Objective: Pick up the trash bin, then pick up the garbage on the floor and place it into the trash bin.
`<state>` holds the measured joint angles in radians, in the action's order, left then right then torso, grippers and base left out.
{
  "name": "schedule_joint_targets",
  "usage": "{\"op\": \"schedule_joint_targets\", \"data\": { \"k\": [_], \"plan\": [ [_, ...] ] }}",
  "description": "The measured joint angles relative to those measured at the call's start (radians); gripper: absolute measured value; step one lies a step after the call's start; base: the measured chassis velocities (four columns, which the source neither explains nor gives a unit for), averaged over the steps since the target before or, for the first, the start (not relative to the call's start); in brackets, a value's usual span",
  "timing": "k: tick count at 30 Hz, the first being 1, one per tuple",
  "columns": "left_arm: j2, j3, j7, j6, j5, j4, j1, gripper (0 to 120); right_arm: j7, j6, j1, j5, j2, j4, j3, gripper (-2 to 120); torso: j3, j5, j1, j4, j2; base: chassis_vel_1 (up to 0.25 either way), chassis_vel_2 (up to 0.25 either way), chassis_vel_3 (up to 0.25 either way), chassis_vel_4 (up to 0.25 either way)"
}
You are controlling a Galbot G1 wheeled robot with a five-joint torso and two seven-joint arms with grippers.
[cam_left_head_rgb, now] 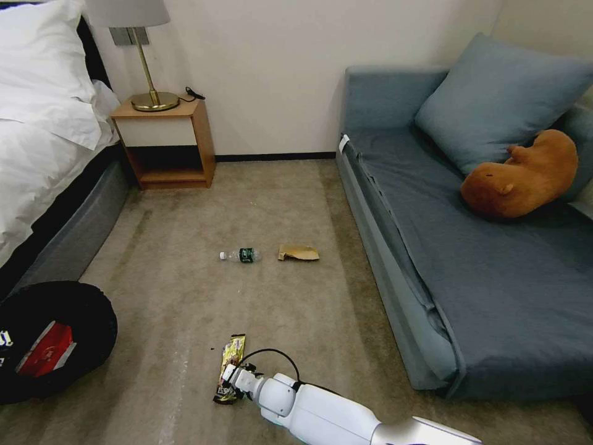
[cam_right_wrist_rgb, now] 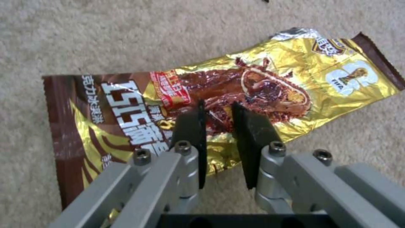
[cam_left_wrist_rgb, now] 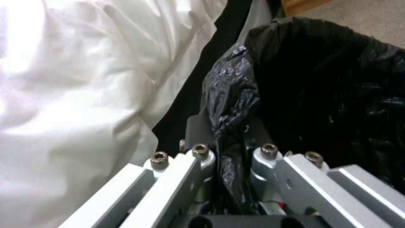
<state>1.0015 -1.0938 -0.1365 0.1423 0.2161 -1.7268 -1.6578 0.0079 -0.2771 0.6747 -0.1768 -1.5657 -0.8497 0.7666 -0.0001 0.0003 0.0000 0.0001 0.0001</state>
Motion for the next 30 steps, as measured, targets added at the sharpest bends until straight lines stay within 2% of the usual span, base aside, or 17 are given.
{"op": "schedule_joint_targets", "data": {
  "k": [5, 10, 17, 19, 25, 30],
  "plan": [
    [0.000, -0.004, 0.001, -0.002, 0.002, -0.002, -0.003, 5, -0.006, 0.005, 0.004, 0.007, 0.000, 0.007, -0.006, 10, 0.000, 0.0002, 0.000, 0.0001, 0.000, 0.000, 0.000, 0.000, 0.000],
    [-0.014, -0.031, 0.026, -0.009, 0.012, 0.003, -0.018, 5, -0.011, 0.012, 0.009, 0.020, 0.002, 0.019, -0.027, 0, 0.000, 0.0002, 0.000, 0.0000, 0.000, 0.000, 0.000, 0.000, 0.000],
    [-0.033, -0.053, 0.038, -0.058, -0.040, 0.058, -0.042, 5, -0.012, 0.014, 0.011, 0.027, 0.014, 0.019, -0.047, 0, 0.000, -0.0004, 0.000, 0.0002, 0.000, 0.000, 0.000, 0.000, 0.000],
    [-0.039, -0.061, 0.041, -0.068, -0.041, 0.066, -0.050, 5, -0.014, 0.016, 0.013, 0.031, 0.016, 0.022, -0.065, 0, 0.000, -0.0004, 0.000, -0.0004, 0.000, 0.000, 0.000, 0.000, 0.000],
    [-0.041, -0.061, 0.049, -0.075, -0.038, 0.060, -0.057, 5, -0.016, 0.018, 0.026, 0.034, 0.016, 0.018, -0.092, 0, 0.000, -0.0003, 0.000, 0.0000, 0.000, 0.000, 0.000, 0.000, 0.000],
    [-0.035, -0.045, 0.053, -0.082, -0.046, 0.055, -0.062, 5, -0.015, 0.015, 0.037, 0.031, 0.034, -0.018, -0.109, 0, 0.000, -0.0012, 0.000, -0.0005, 0.000, 0.000, 0.000, 0.000, 0.000]
  ]
}}
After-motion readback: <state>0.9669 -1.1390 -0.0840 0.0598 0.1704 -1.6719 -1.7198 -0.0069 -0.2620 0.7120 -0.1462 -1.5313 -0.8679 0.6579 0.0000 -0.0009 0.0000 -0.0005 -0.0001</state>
